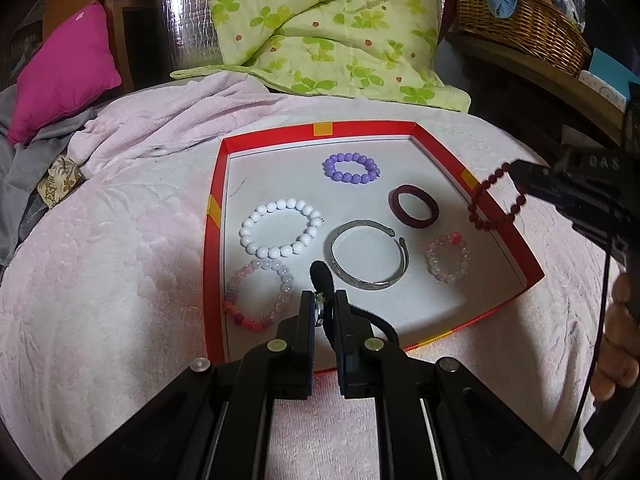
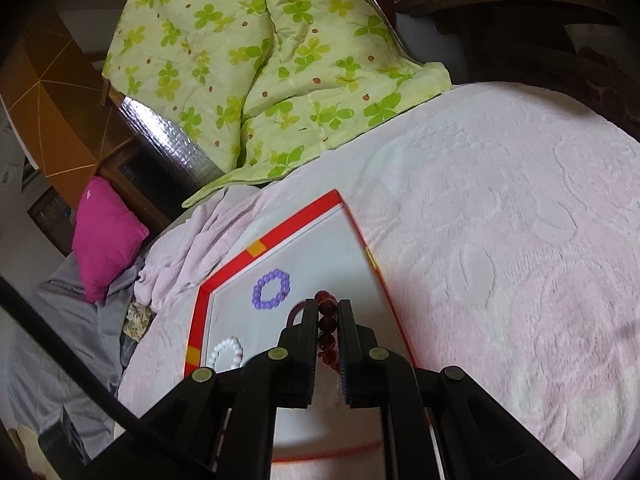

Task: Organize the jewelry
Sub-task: 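Open the left tool to drop the hair tie in the lid while the right tool releases the red bracelet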

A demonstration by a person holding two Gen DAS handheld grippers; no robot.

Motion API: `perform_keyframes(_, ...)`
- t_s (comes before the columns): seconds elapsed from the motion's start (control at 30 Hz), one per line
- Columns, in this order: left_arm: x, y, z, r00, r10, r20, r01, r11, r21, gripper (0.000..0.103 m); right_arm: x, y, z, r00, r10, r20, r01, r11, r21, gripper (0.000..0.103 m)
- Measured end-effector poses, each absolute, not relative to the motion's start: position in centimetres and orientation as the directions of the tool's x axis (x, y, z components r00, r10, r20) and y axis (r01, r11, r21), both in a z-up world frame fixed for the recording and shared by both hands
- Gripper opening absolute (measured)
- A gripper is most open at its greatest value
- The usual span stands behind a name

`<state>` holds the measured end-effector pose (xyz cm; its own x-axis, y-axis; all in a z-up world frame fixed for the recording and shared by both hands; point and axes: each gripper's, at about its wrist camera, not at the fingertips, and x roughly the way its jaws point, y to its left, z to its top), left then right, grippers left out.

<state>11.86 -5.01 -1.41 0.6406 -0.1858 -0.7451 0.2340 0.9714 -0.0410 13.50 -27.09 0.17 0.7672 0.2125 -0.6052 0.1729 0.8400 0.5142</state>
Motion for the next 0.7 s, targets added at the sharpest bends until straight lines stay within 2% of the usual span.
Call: perform_keyframes(0.7, 12.8, -6.0, -2.6, 0.593, -0.210, -0.777, 0.272, 0.961, -0.052, 0.009, 24.1, -27.0, -2.0, 0.756, 0.252, -0.604, 0.209, 0.782, 0.587, 0.010)
